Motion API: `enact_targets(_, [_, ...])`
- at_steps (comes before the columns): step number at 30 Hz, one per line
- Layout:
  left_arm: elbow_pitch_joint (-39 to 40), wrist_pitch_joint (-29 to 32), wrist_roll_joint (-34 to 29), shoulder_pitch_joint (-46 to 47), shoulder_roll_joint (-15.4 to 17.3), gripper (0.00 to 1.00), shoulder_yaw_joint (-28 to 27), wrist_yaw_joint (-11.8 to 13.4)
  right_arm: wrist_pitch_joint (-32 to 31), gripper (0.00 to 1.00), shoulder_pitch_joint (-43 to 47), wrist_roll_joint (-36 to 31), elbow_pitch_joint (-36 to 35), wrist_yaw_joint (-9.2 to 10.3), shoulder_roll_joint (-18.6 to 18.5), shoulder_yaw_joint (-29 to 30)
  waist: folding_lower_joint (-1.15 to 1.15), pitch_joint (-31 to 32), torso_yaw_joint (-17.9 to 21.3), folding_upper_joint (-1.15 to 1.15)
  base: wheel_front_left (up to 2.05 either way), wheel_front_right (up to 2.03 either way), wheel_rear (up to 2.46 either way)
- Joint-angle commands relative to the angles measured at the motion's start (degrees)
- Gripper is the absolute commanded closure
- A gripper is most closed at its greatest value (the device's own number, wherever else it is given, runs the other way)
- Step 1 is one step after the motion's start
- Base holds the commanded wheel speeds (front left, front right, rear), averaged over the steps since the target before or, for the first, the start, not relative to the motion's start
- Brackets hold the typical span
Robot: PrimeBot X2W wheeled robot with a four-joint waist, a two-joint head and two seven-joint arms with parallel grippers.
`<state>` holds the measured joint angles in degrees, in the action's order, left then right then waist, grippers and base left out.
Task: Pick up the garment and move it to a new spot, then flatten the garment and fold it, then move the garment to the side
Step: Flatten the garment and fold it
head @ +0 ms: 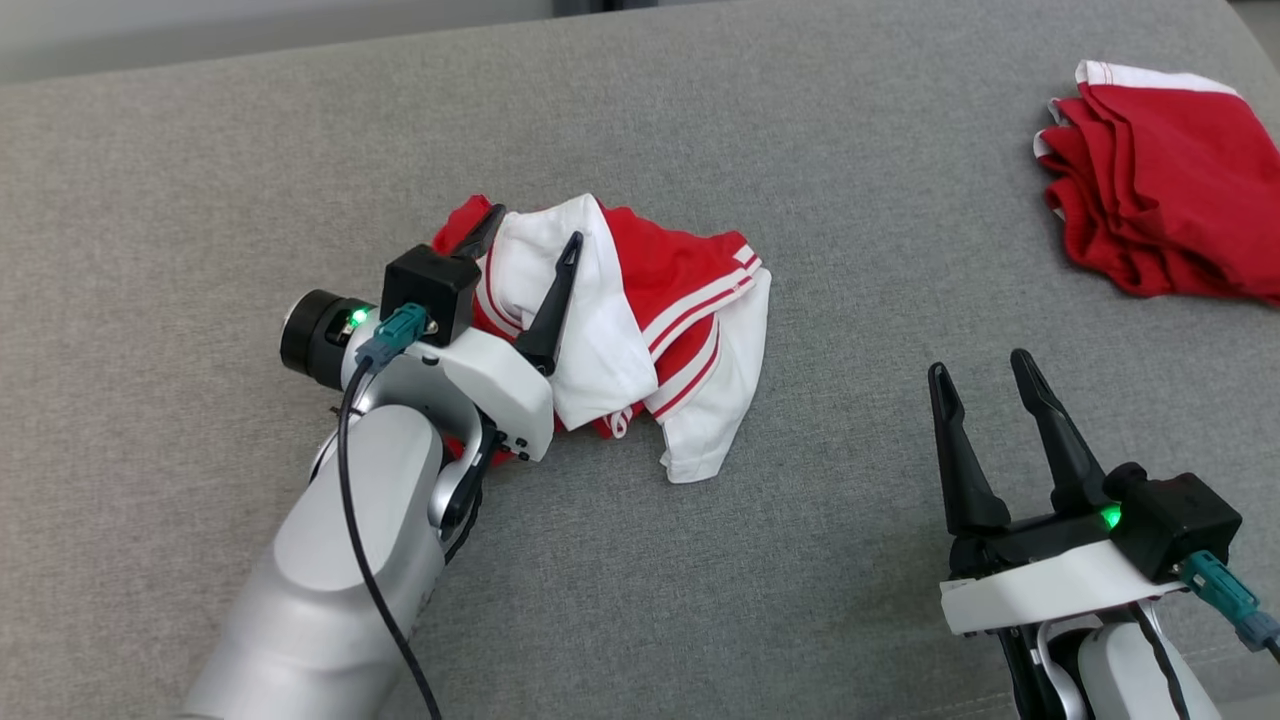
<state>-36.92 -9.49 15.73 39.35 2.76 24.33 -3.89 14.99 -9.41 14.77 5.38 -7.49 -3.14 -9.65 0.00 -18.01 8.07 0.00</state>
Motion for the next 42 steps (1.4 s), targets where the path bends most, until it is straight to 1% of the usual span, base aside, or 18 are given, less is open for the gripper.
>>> enact_targets(1, [-0.50,0.27,0.16,1.08,0.27,0.00,0.25,0.40,0.30,0.00,-0.68,-0.30,-0.08,-0.02,-0.17,0.11,0.00,-0.61,0.35,0.00,0.00,0.00,0.00])
enact_targets(6, [-5.12,3.35,0.18,3.37,0.29,0.00,1.54,1.83,0.31,0.00,-1.09,-0.30,-0.20,-0.02,-0.22,0.01,0.00,-1.63,0.87,0.00,0.00,0.00,0.00])
enact_targets(7, [-5.67,3.24,0.01,3.83,0.30,0.31,1.74,1.64,0.31,0.00,-1.23,-0.26,-0.22,-0.02,-0.21,0.03,0.00,-1.75,0.98,0.00,0.00,0.00,0.00])
enact_targets(8, [-6.05,2.95,0.02,4.17,0.25,1.00,1.89,1.38,0.31,0.00,-1.35,-0.22,-0.25,-0.02,-0.20,0.04,0.00,-1.84,1.06,0.00,0.00,0.00,0.00])
enact_targets(13, [-6.88,1.27,0.97,5.20,0.31,1.00,2.30,0.14,0.31,0.00,-1.41,-0.31,-0.16,-0.02,-0.19,0.29,0.00,-1.71,1.18,0.00,0.00,0.00,0.00])
enact_targets(16, [-5.97,-0.83,1.41,5.69,0.26,1.00,2.11,-0.11,0.31,0.00,-1.05,-0.36,0.10,-0.02,-0.14,0.38,0.00,-0.89,1.06,0.00,0.00,0.00,0.00])
enact_targets(19, [-3.74,-2.63,3.05,6.48,0.25,1.00,1.63,-0.90,0.31,0.00,-0.58,-0.18,0.30,-0.02,-0.10,0.21,0.00,0.34,0.98,0.00,0.00,0.00,0.00])
enact_targets(24, [3.13,-3.87,8.21,8.23,0.23,1.00,2.80,-2.09,0.31,0.00,0.18,0.05,0.71,-0.02,-0.06,-0.17,0.00,3.15,1.15,0.00,0.00,0.00,0.00])
enact_targets(28, [9.01,-4.16,14.19,11.18,0.26,1.00,3.29,-2.55,0.31,0.00,0.65,0.22,1.26,-0.02,-0.09,-0.48,0.00,5.67,1.79,0.00,0.00,0.00,0.00])
enact_targets(32, [12.51,-1.69,19.97,15.93,0.22,1.00,4.62,-2.69,0.31,0.00,1.56,0.38,1.74,-0.02,-0.15,-0.52,0.00,8.02,2.77,0.00,0.00,0.00,0.00])
enact_targets(35, [14.45,0.23,24.91,20.46,0.25,1.00,5.15,-2.14,0.31,0.00,1.79,0.39,2.06,-0.02,-0.14,-0.72,0.00,9.37,3.58,0.00,0.00,0.00,0.00])
enact_targets(37, [15.18,0.92,28.02,23.72,0.25,1.00,5.65,-1.24,0.31,0.00,1.97,0.43,2.26,-0.02,-0.12,-0.94,0.00,9.96,4.06,0.00,0.00,0.00,0.00])
enact_targets(38, [15.36,0.73,29.30,25.62,0.24,1.00,5.83,-0.67,0.31,0.00,2.13,0.48,2.36,-0.02,-0.12,-1.06,0.00,10.18,4.32,0.00,0.00,0.00,0.00])
enact_targets(39, [15.36,0.73,29.30,25.62,0.24,1.00,5.83,-0.67,0.31,0.00,2.13,0.48,2.36,-0.02,-0.12,-1.06,0.00,10.18,4.32,0.00,0.00,0.00,0.00])
enact_targets(42, [14.81,-0.71,33.11,31.15,0.26,1.00,6.16,1.22,0.31,0.00,2.28,0.63,2.66,-0.02,-0.10,-1.58,0.00,10.63,5.25,0.00,0.00,0.00,0.00])
